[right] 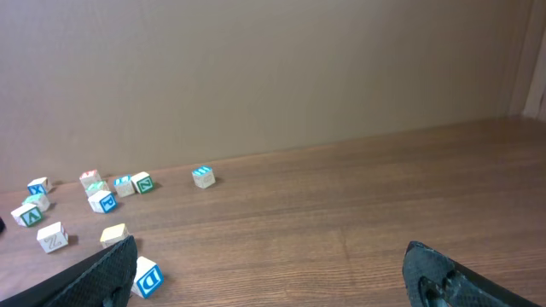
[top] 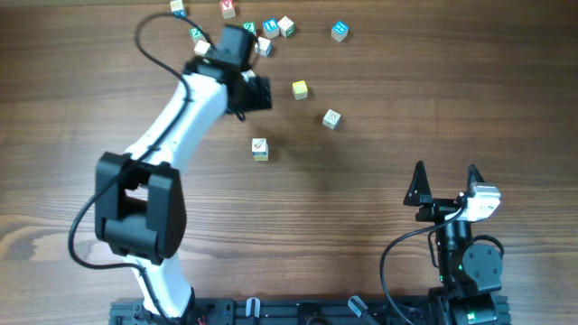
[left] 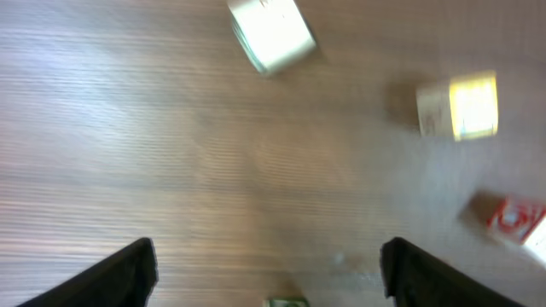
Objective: Form a tower
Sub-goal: 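Lift the left gripper away and park it near the blocks, then reach the right gripper to the yellow S block and grasp it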
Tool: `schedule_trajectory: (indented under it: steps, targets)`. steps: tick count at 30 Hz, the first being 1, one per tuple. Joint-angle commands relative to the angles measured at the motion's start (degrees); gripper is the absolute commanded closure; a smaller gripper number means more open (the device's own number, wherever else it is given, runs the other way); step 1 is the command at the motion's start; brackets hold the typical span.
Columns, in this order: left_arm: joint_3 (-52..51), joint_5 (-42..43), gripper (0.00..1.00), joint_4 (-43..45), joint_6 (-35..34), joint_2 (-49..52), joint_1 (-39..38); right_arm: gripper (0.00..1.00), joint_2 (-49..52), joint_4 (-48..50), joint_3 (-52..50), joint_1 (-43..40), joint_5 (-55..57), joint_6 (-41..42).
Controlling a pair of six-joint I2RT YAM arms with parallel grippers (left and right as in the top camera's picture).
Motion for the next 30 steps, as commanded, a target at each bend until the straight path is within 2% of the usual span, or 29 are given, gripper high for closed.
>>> schedule_trajectory:
  steps: [1, 4, 9, 16, 18, 20, 22, 26, 30]
  targets:
    - [1.6, -1.7, 0.01, -1.3, -3.5, -0.8, 5.5, 0.0, -0.3, 0.1, -0.1, -0.3, -0.5, -0.8]
    - [1.6, -1.6, 0.0, -2.2, -6.2, -0.8, 9.2, 0.0, -0.3, 0.1, -0.1, -0.3, -0.5, -0.8]
    - [1.6, -1.6, 0.0, -2.7, -6.2, -0.8, 14.2, 0.0, -0.3, 0.1, -0.1, -0.3, -0.5, -0.8]
    - [1.6, -1.6, 0.0, -2.7, -6.2, -0.8, 16.5, 0.0, -0.3, 1.5, -0.1, -0.3, -0.1, -1.2]
    - [1.6, -1.6, 0.0, -2.7, -6.2, -0.8, 16.5, 0.01, -0.3, 4.5, 0.0, -0.3, -4.7, -0.8]
    - [1.6, -1.6, 0.0, -2.7, -6.2, -0.8, 16.5, 0.0, -0.3, 7.8, 0.0, -0.3, -15.8, -4.6]
    - [1.6, -1.6, 0.0, -2.7, -6.1, -0.8, 16.5, 0.0, -0.2, 9.4, 0.7, -0.3, -15.9, -5.5]
    - [1.6, -1.6, 0.0, -2.7, -6.2, -0.8, 16.5, 0.0, 2.2, 5.7, 8.8, -0.3, -13.7, -6.9]
    - [1.6, -1.6, 0.0, -2.7, -6.2, -0.8, 16.5, 0.0, 12.4, 2.6, 21.5, -0.3, -14.0, -7.2]
